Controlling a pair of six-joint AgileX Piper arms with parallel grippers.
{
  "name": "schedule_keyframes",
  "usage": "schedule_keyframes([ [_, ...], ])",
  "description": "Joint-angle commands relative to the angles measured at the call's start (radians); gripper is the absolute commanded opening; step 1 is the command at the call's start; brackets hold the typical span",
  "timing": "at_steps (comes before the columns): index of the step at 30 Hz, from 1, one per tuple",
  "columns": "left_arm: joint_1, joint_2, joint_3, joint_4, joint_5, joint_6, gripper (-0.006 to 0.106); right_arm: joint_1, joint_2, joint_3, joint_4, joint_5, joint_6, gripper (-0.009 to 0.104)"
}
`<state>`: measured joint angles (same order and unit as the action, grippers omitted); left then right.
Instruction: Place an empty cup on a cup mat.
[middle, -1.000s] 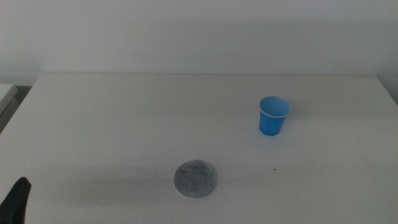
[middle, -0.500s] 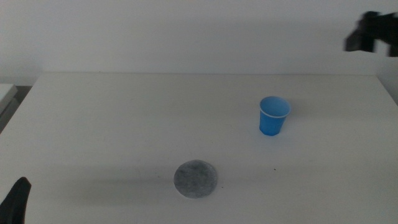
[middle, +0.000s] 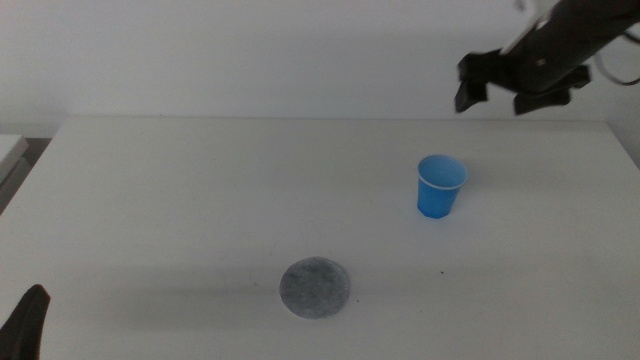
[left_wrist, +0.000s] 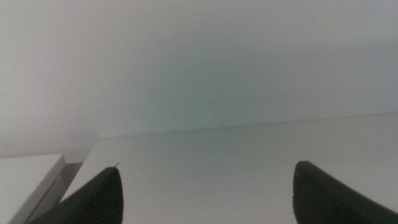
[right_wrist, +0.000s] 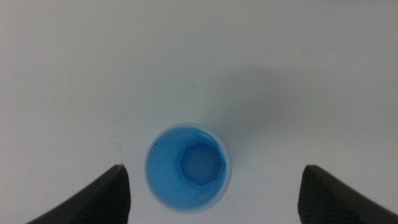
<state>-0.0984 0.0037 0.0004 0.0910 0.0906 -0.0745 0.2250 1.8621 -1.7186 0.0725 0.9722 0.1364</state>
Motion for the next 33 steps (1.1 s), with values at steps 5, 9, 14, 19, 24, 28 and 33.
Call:
schedule_keyframes([
  [5,-0.002,-0.004,0.000,-0.003,-0.005,-0.003,0.094,0.006,0.162,-0.093,-0.010,0.054,0.021,0.089],
  [9,-0.002,-0.004,0.000,-0.003,-0.005,-0.003,0.094,0.006,0.228,-0.093,0.010,0.054,0.030,0.088],
  [14,-0.002,-0.004,0.000,-0.003,-0.005,-0.003,0.094,0.006,0.293,-0.093,0.027,0.059,0.030,0.088],
  [19,-0.002,-0.004,0.000,-0.003,-0.005,-0.003,0.094,0.006,0.331,-0.093,0.039,0.059,0.032,0.078],
  [24,-0.002,-0.004,0.000,-0.003,-0.005,-0.003,0.094,0.006,0.338,-0.093,0.048,0.046,0.010,0.030],
  [28,-0.002,-0.004,0.000,-0.003,-0.005,-0.003,0.094,0.006,0.334,-0.112,0.081,0.092,-0.054,-0.003],
  [33,-0.002,-0.004,0.000,-0.003,-0.005,-0.003,0.094,0.036,0.248,-0.118,0.098,0.107,-0.060,-0.002],
])
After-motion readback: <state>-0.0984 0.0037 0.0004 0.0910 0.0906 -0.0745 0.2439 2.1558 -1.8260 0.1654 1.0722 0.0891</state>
